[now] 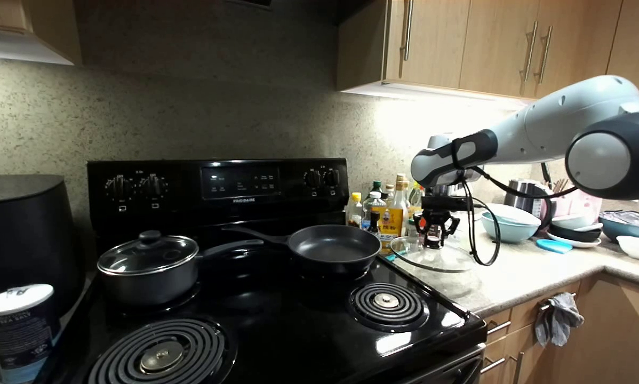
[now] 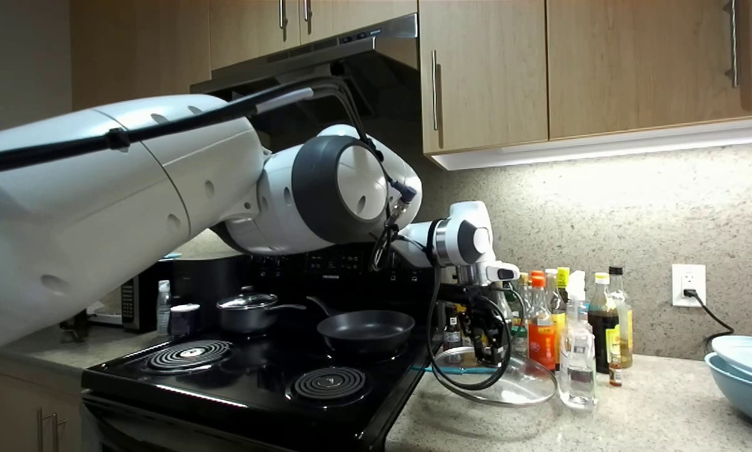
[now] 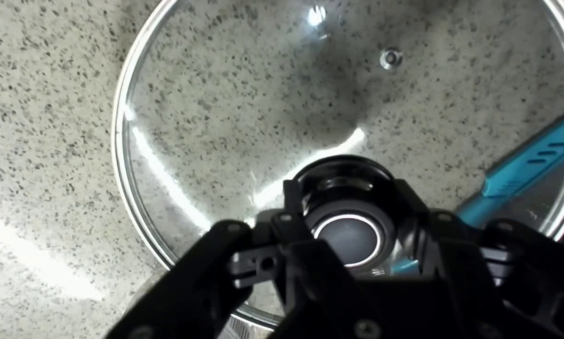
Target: Pick up the glass lid from the countertop and put it on the black pan on the stove.
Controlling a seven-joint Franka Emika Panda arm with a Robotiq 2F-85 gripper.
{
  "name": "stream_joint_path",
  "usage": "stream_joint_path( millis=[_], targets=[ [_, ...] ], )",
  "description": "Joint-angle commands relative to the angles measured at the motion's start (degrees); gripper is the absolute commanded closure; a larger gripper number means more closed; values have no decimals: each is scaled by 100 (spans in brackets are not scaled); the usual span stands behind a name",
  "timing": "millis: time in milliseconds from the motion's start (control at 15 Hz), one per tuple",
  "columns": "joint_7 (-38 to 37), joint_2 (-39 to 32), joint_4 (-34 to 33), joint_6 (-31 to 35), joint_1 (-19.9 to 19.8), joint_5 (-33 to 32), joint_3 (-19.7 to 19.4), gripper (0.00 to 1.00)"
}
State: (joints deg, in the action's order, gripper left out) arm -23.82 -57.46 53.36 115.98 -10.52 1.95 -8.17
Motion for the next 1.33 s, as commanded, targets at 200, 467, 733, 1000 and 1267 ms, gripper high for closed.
stream_joint_path(
  millis=[200, 467, 733, 1000, 1267],
  targets=[
    [-201, 479, 564, 222, 23, 0, -50, 52],
    [-239, 673, 844, 222, 25, 0, -66, 77],
    [-33, 791, 1113, 233, 174, -137, -1, 77],
    [92, 978, 1419, 421, 468, -296, -145, 77],
    [-80, 1250, 1823, 761, 678, -534, -323, 77]
  ],
)
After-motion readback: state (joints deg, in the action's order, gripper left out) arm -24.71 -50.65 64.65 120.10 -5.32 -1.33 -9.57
